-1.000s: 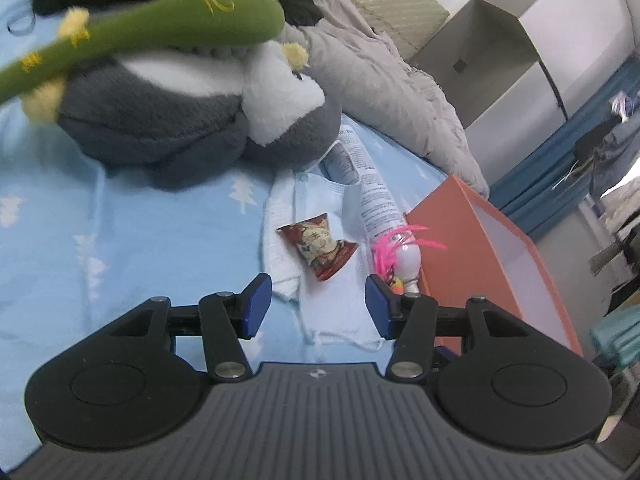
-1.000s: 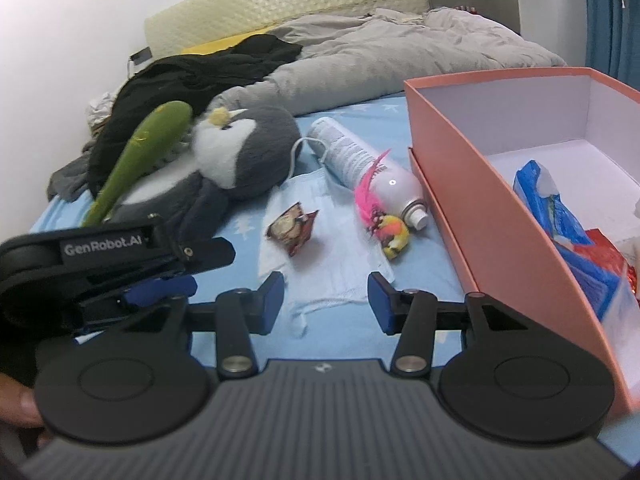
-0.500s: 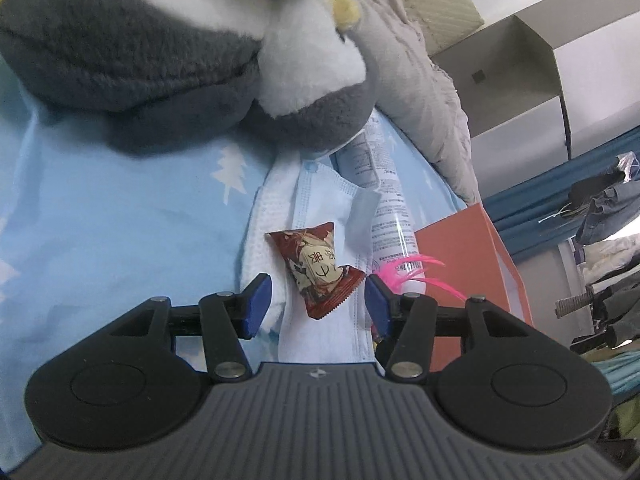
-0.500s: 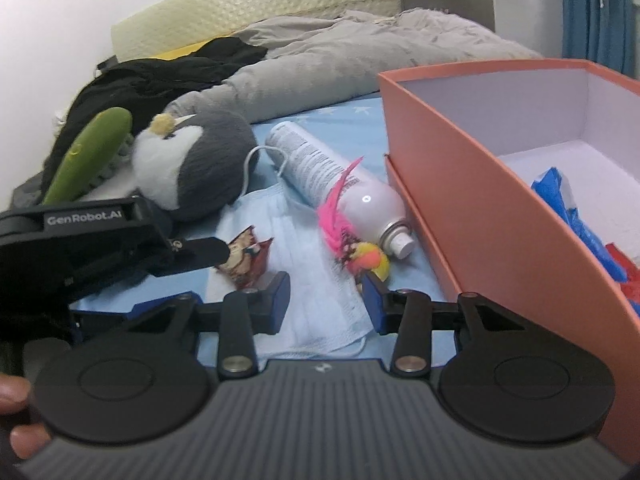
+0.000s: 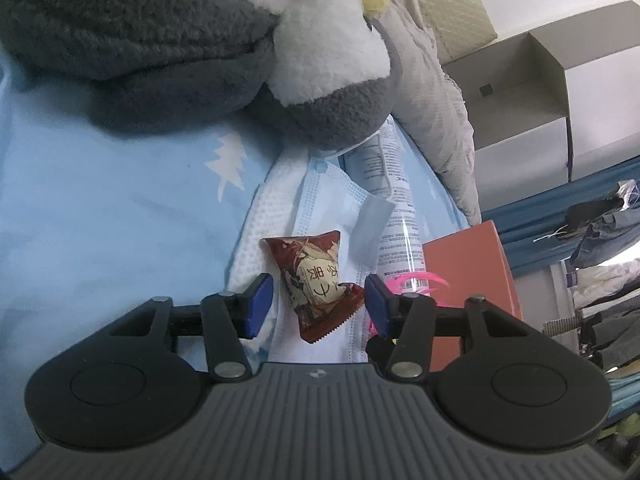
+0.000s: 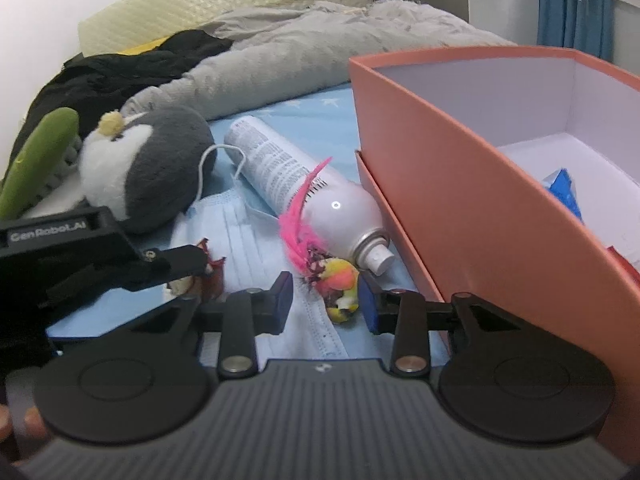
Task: Organize soft objects
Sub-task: 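Grasp the red candy wrapper with left tool while right tool grasps pink feather ball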
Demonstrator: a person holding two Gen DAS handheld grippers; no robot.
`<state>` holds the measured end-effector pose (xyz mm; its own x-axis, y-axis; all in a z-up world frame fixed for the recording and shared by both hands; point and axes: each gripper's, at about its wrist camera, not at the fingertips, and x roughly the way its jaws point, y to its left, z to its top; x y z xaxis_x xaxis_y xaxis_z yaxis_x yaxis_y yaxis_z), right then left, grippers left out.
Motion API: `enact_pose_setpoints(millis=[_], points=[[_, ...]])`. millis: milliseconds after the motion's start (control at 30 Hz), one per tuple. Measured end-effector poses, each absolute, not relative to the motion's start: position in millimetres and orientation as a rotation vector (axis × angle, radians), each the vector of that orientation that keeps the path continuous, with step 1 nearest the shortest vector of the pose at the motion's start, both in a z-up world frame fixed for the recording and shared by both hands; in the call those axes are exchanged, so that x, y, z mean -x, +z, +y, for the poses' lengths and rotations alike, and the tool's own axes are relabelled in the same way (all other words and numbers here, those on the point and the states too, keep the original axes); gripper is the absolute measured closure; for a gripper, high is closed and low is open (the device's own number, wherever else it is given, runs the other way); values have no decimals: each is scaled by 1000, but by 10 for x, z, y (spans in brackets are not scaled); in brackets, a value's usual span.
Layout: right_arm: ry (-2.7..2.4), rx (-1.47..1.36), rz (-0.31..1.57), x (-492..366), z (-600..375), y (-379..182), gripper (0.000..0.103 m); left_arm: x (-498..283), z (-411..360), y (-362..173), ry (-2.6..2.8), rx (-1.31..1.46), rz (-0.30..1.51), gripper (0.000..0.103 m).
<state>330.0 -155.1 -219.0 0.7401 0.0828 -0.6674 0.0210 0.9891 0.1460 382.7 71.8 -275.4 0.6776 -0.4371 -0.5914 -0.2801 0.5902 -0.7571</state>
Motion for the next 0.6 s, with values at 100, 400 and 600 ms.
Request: enact_pose_setpoints(millis=[100,400,600], points=[[32,-141,736,-3292,-1545,-2197,71,-3837,721,-2752,-101,953,858,65],[36,-128,735,-3200,-1573,-2148,97,-3669,730,-2548,-97,863,824,73],[37,-125,739,-3106,-1588,-2113,96,-3488,715,-2379,-90,774,808,73]])
